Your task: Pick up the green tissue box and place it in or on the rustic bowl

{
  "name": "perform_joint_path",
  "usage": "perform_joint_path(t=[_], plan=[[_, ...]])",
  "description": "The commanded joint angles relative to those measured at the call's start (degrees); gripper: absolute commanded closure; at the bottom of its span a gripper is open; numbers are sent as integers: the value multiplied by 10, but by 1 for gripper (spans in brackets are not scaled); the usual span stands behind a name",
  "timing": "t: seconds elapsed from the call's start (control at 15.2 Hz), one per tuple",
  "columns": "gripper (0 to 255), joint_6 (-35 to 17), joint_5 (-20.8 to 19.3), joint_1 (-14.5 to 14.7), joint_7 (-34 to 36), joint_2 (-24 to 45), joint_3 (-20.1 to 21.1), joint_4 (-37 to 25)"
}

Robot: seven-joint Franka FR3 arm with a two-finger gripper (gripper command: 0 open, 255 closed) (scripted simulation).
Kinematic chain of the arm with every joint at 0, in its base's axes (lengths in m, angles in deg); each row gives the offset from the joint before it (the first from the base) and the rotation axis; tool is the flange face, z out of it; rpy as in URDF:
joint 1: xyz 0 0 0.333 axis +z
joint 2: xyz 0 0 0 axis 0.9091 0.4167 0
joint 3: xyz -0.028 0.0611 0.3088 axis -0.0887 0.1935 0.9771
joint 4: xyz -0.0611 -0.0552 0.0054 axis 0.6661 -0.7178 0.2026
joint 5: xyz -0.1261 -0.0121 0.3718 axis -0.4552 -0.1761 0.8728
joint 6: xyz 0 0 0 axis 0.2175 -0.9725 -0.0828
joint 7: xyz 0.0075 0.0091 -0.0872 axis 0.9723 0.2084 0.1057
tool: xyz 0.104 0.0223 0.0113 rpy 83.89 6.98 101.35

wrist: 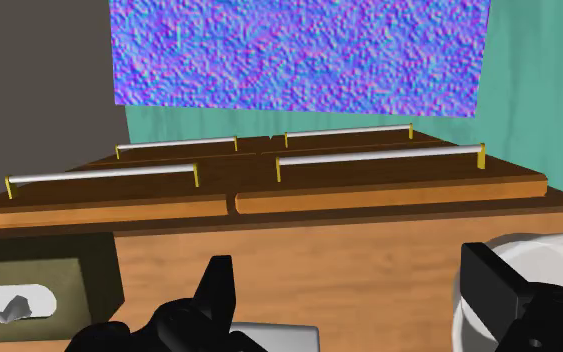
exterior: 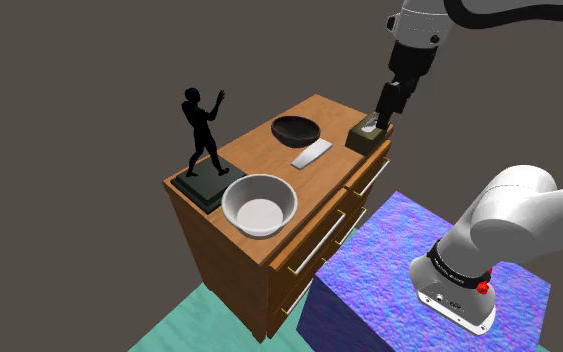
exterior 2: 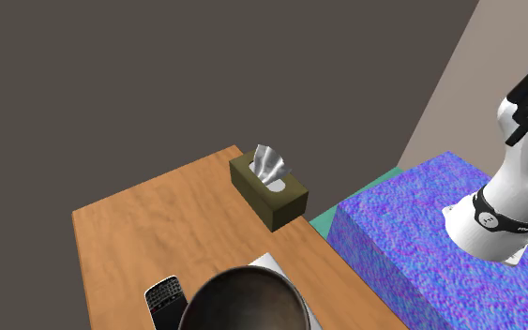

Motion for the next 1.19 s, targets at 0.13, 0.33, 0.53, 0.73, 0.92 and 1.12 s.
perform_joint_path(t=[0.13, 0.33, 0.53, 0.73, 0.92, 1.12], plan=[[0, -32, -5, -14, -10, 11, -25, 11], [0, -80, -9, -35, -25, 32, -62, 23], [0, -128, -10, -53, -42, 59, -100, 30], [0, -175, -5, -68, -61, 91, -138, 33], [0, -221, 5, -80, -82, 129, -178, 30], [0, -264, 24, -87, -108, 172, -218, 22]])
